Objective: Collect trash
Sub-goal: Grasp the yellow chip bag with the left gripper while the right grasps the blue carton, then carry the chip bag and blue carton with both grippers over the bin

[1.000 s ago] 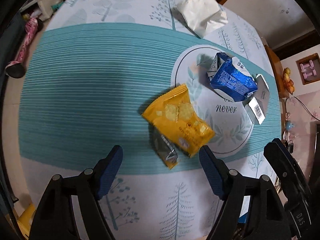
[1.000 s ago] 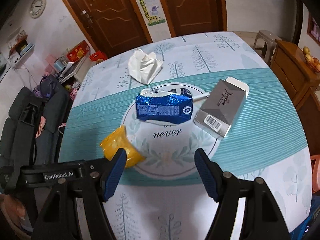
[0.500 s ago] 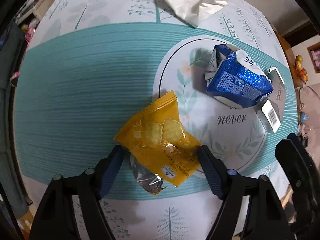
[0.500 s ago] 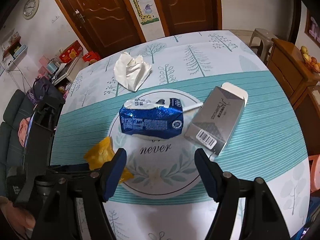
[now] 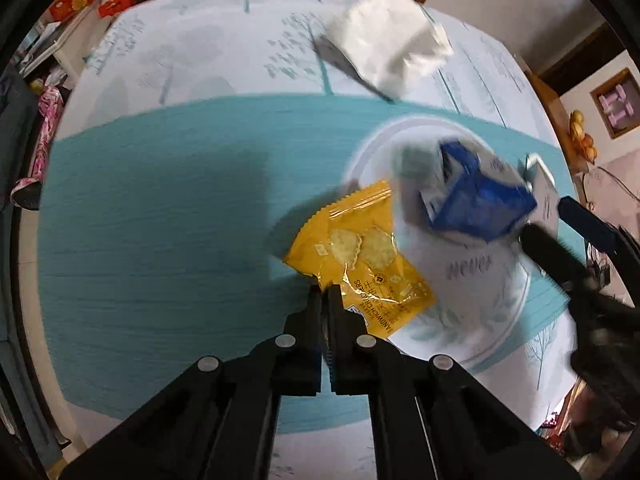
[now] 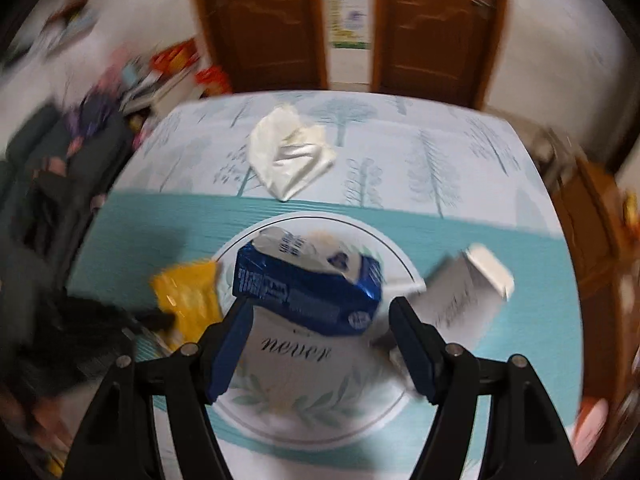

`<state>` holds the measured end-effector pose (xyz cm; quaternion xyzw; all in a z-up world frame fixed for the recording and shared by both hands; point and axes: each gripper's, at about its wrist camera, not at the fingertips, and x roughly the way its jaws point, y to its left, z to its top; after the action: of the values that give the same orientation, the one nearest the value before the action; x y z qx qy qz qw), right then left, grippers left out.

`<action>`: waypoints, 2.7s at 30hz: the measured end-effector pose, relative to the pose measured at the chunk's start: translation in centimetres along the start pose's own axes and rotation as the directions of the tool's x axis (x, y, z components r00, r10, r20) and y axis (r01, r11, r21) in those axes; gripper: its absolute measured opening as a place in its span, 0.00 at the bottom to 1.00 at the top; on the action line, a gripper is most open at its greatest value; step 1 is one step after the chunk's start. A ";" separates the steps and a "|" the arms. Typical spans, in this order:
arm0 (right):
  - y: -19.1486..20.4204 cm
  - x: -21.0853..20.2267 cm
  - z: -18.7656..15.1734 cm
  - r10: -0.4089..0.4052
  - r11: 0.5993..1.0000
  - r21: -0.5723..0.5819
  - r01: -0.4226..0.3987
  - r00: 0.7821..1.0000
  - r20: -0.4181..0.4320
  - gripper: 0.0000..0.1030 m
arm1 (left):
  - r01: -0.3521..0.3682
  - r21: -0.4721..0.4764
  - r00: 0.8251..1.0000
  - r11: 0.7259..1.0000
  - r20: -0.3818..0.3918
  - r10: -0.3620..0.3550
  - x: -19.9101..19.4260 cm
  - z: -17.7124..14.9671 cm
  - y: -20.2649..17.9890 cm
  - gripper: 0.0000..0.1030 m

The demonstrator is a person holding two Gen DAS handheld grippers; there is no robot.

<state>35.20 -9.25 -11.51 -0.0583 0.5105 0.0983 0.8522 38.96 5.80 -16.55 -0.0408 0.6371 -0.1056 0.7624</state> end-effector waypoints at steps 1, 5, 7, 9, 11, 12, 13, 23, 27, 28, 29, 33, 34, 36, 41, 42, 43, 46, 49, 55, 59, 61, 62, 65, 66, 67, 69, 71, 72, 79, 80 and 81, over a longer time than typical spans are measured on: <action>0.3 0.4 0.2 -0.004 0.999 -0.043 0.003 1.000 -0.006 0.69 | -0.001 0.002 1.000 1.000 0.011 0.001 -0.3 0.3 0.4 0.00; 1.8 2.6 0.7 -0.038 0.965 -0.262 0.023 0.998 -0.053 0.69 | 0.012 0.005 0.999 1.000 0.036 -0.012 -1.2 1.8 0.9 0.00; 2.2 3.4 0.8 -0.051 0.945 -0.327 0.028 0.997 -0.063 0.69 | 0.023 0.004 0.999 1.000 0.042 -0.023 -1.8 2.6 1.7 0.00; 2.7 4.1 0.9 -0.062 0.921 -0.389 0.032 0.996 -0.065 0.71 | 0.038 0.004 0.998 0.999 0.046 -0.038 -2.1 2.9 2.1 0.00; 3.1 4.8 0.9 -0.075 0.900 -0.435 0.035 0.994 -0.075 0.76 | 0.048 0.007 0.998 0.999 0.050 -0.048 -2.3 3.2 2.1 0.00; 3.4 5.3 0.9 -0.082 0.886 -0.462 0.035 0.993 -0.081 0.79 | 0.053 0.009 0.997 0.999 0.052 -0.054 -2.6 3.3 2.2 0.00; 3.6 5.7 0.9 -0.095 0.878 -0.477 0.043 0.992 -0.085 0.79 | 0.060 0.012 0.997 0.998 0.054 -0.061 -3.0 3.3 2.3 0.00; 1.4 4.9 3.2 -0.005 0.958 -0.285 -0.020 0.996 -0.087 0.50 | 0.087 0.030 0.992 0.996 0.086 -0.089 -5.7 2.0 3.1 0.00; -0.1 2.3 3.3 0.065 0.989 -0.128 -0.075 0.995 -0.078 0.19 | 0.096 0.055 0.990 0.994 0.102 -0.101 -7.0 1.1 2.1 0.00; -0.3 1.7 3.0 0.084 0.991 -0.098 -0.090 0.994 -0.067 0.19 | 0.100 0.060 0.989 0.993 0.105 -0.106 -7.4 0.7 2.0 0.00; -0.6 0.9 2.6 0.109 0.992 -0.060 -0.113 0.992 -0.057 0.19 | 0.103 0.064 0.988 0.993 0.109 -0.110 -7.7 0.4 1.7 0.00; -0.6 -1.9 0.9 0.185 0.981 0.074 -0.182 0.982 -0.038 0.19 | 0.116 0.090 0.985 0.989 0.121 -0.126 -9.2 -1.5 -0.1 0.00; -0.8 -2.7 0.2 0.201 0.975 0.103 -0.197 0.979 -0.031 0.19 | 0.118 0.097 0.984 0.988 0.122 -0.130 -9.5 -2.0 -0.5 0.00; -0.9 -4.1 -1.0 0.212 0.968 0.140 -0.207 0.977 -0.019 0.19 | 0.124 0.115 0.983 0.986 0.123 -0.138 -10.1 -3.2 -1.6 0.00; -1.7 -8.4 -5.4 0.216 0.951 0.223 -0.215 0.976 0.018 0.19 | 0.134 0.160 0.980 0.978 0.128 -0.155 -11.9 -7.1 -4.6 0.00; -1.9 -9.5 -6.7 0.211 0.947 0.243 -0.211 0.977 0.027 0.19 | 0.136 0.168 0.979 0.976 0.129 -0.159 -12.3 -8.2 -5.4 0.00; -2.1 -10.0 -7.5 0.209 0.944 0.253 -0.210 0.977 0.031 0.19 | 0.138 0.173 0.978 0.975 0.131 -0.162 -12.6 -9.1 -6.0 0.00; -2.8 -12.4 -11.4 0.194 0.933 0.300 -0.199 0.980 0.046 0.19 | 0.143 0.192 0.976 0.971 0.134 -0.170 -13.5 -12.3 -7.9 0.00; -3.6 -14.7 -15.6 0.184 0.919 0.343 -0.193 0.981 0.060 0.19 | 0.144 0.212 0.975 0.966 0.134 -0.175 -14.2 -16.3 -10.0 0.00; -5.3 -18.3 -24.5 0.159 0.891 0.420 -0.172 0.985 0.067 0.19 | 0.132 0.233 0.980 0.964 0.115 -0.162 -14.6 -24.0 -13.7 0.00; -6.3 -19.1 -30.5 0.162 0.862 0.481 -0.160 0.986 0.038 0.19 | 0.126 0.235 0.986 0.964 0.079 -0.148 -14.1 -28.4 -15.4 0.00; -6.4 -19.2 -32.6 0.168 0.854 0.497 -0.158 0.985 0.024 0.19 | 0.115 0.252 0.990 0.961 0.053 -0.132 -13.4 -30.6 -16.4 0.00; -6.4 -19.1 -34.0 0.170 0.848 0.507 -0.152 0.985 0.011 0.19 | 0.109 0.260 0.991 0.960 0.043 -0.125 -12.9 -31.5 -16.9 0.00; -6.8 -18.6 -37.1 0.178 0.825 0.548 -0.141 0.984 -0.014 0.19 | 0.097 0.276 0.995 0.956 0.007 -0.103 -11.5 -33.8 -17.8 0.00; -6.8 -18.4 -37.6 0.181 0.818 0.558 -0.139 0.983 -0.021 0.19 | 0.094 0.280 0.995 0.955 -0.008 -0.096 -10.9 -34.5 -18.1 0.00; -6.8 -18.0 -38.6 0.187 0.806 0.576 -0.136 0.982 -0.030 0.19 | 0.091 0.285 0.996 0.954 -0.018 -0.089 -10.4 -34.9 -18.2 0.00; -6.9 -17.1 -40.0 0.197 0.786 0.605 -0.129 0.979 -0.047 0.19 | 0.082 0.298 0.997 0.951 -0.035 -0.074 -9.3 -35.8 -18.4 0.00; -6.7 -16.0 -41.3 0.199 0.771 0.626 -0.115 0.978 -0.067 0.19 | 0.071 0.319 0.997 0.945 -0.046 -0.059 -7.8 -36.6 -18.7 0.00; -6.6 -15.3 -42.0 0.203 0.764 0.636 -0.109 0.976 -0.076 0.19 | 0.064 0.329 0.998 0.942 -0.047 -0.051 -7.2 -36.8 -18.7 0.00; -5.7 -9.3 -46.5 0.210 0.712 0.700 -0.062 0.969 -0.128 0.19 | 0.035 0.374 0.997 0.927 -0.076 -0.007 0.2 -38.7 -17.8 0.00; -5.5 -7.9 -47.3 0.211 0.702 0.710 -0.054 0.968 -0.135 0.19 | 0.030 0.378 0.997 0.925 -0.078 0.000 1.4 -39.0 -17.5 0.00; -5.4 -7.0 -47.9 0.211 0.697 0.716 -0.048 0.967 -0.140 0.19 | 0.026 0.379 0.997 0.925 -0.083 0.006 2.8 -39.2 -17.2 0.00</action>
<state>-7.91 -24.84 -27.98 0.2986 0.5995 -0.0514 0.7408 -0.90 -8.69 -23.14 0.1084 0.6353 -0.2325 0.7284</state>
